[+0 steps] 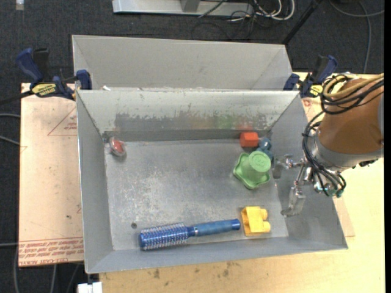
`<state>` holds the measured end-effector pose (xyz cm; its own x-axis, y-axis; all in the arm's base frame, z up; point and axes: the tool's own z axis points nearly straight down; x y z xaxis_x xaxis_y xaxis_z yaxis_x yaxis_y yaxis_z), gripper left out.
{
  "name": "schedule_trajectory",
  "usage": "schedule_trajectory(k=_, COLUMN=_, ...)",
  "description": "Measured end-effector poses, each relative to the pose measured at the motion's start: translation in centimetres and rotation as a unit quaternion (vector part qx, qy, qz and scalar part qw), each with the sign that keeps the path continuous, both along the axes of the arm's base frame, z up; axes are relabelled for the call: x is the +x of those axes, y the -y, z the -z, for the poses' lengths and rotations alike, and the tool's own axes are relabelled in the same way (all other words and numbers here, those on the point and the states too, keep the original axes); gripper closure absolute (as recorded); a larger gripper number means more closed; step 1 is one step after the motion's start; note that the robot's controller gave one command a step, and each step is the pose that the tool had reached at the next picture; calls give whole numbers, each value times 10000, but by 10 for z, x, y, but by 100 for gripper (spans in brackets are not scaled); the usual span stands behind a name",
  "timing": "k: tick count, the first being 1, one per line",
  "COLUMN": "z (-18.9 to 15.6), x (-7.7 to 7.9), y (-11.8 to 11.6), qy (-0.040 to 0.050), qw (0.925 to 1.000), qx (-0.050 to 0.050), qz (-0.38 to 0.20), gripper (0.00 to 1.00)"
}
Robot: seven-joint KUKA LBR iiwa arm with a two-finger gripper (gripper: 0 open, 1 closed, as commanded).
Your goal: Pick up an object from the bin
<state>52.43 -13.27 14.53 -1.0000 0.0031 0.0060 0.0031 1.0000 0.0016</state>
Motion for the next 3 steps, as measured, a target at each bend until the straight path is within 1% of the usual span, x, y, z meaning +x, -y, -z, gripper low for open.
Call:
schedule_trajectory(k=1, z=67, x=-6, y=-48, qy=25, qw=9782, qx=14, qz=-2078, gripper=0)
schedule_trajectory(k=2, z=74, x=-33, y=-115, qy=58, qw=9427, qx=6, qz=-3336, gripper=0)
schedule_trajectory(k=3, z=72, x=-32, y=-113, qy=60, qw=9430, qx=-8, qz=-3328, gripper=100)
